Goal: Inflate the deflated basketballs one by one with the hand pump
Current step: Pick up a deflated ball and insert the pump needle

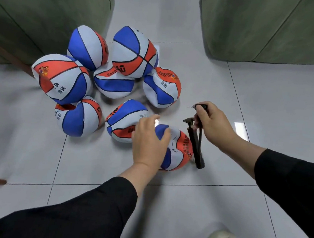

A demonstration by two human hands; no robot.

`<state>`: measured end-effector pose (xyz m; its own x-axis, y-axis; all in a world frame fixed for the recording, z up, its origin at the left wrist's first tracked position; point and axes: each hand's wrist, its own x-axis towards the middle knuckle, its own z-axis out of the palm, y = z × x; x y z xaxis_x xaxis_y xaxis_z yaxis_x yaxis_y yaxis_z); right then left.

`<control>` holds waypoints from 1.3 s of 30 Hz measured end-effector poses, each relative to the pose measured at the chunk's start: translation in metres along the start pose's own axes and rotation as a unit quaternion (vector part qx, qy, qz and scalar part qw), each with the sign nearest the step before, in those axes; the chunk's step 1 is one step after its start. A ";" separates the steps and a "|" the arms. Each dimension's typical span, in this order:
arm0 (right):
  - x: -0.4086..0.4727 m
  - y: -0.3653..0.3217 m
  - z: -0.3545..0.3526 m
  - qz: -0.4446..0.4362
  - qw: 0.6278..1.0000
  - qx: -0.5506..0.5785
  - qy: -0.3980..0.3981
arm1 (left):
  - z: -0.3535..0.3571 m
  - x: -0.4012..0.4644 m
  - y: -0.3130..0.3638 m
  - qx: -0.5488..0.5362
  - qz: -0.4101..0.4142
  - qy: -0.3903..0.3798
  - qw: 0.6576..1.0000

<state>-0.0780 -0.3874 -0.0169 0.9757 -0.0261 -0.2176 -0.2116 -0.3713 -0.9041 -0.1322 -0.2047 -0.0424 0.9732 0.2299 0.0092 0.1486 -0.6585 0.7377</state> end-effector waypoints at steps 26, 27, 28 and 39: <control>-0.006 0.019 0.037 0.080 0.991 0.064 -0.087 | 0.009 -0.003 -0.078 0.120 0.053 -0.161 0.978; -0.006 0.020 0.037 0.083 0.991 0.062 -0.088 | 0.009 -0.007 -0.081 0.116 0.062 -0.159 0.978; -0.007 0.021 0.037 0.085 0.991 0.059 -0.090 | 0.009 -0.010 -0.084 0.114 0.069 -0.158 0.979; -0.010 0.030 0.038 0.085 0.990 -0.002 -0.110 | 0.005 -0.023 -0.085 -0.012 0.022 -0.205 0.979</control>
<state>-0.0966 -0.3633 -0.0558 0.8898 0.1145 -0.4418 -0.3709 -0.3827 -0.8461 -0.1665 -0.1576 -0.1091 0.9681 -0.1070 -0.2268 0.1065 -0.6432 0.7582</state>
